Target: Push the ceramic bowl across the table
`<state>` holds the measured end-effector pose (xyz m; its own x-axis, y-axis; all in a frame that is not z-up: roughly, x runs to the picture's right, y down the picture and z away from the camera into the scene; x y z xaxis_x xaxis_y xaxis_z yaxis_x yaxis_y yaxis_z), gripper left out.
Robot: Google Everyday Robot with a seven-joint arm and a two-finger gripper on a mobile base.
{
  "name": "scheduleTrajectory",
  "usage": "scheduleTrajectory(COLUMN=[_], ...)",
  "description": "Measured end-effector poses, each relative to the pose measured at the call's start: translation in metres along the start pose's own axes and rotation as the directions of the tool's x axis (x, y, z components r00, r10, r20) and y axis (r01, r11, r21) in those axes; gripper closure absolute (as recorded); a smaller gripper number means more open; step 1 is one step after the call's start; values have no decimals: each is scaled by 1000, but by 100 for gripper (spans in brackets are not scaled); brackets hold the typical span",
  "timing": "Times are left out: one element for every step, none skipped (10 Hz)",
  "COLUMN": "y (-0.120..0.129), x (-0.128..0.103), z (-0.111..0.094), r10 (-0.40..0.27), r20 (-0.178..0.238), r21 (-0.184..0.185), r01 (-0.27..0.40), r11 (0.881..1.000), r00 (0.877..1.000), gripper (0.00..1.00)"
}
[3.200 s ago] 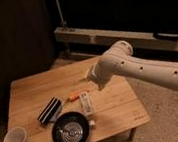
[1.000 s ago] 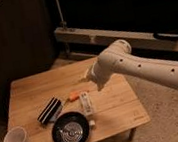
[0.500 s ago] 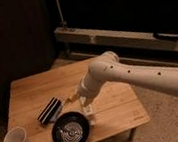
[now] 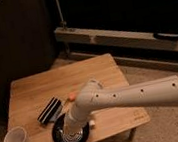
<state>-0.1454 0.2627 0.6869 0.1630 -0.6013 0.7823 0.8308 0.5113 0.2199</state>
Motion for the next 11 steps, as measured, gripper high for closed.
scheduleTrajectory(y=[6, 14, 19, 19, 16, 2, -4, -9, -4, 1, 11], x=[4, 11, 22, 32, 45, 63, 73, 85, 95, 98, 101], z=[12, 18, 18, 14, 5, -2, -3, 0, 3, 6, 11], r10=[-3, -4, -3, -4, -7, -18, -21, -21, -14, -5, 8], r20=[-16, -44, -85, -123, -165, -215, -234, -252, -263, -265, -265], r21=[22, 40, 53, 57, 53, 31, 12, -13, -40, -53, -68], r01=[3, 5, 7, 11, 16, 25, 25, 19, 4, -9, -27], r11=[1000, 999, 999, 998, 998, 999, 1000, 1000, 999, 999, 997], r00=[1000, 999, 996, 992, 986, 976, 972, 968, 965, 964, 964], gripper=[100, 100, 100, 100, 100, 100, 100, 100, 100, 100, 100])
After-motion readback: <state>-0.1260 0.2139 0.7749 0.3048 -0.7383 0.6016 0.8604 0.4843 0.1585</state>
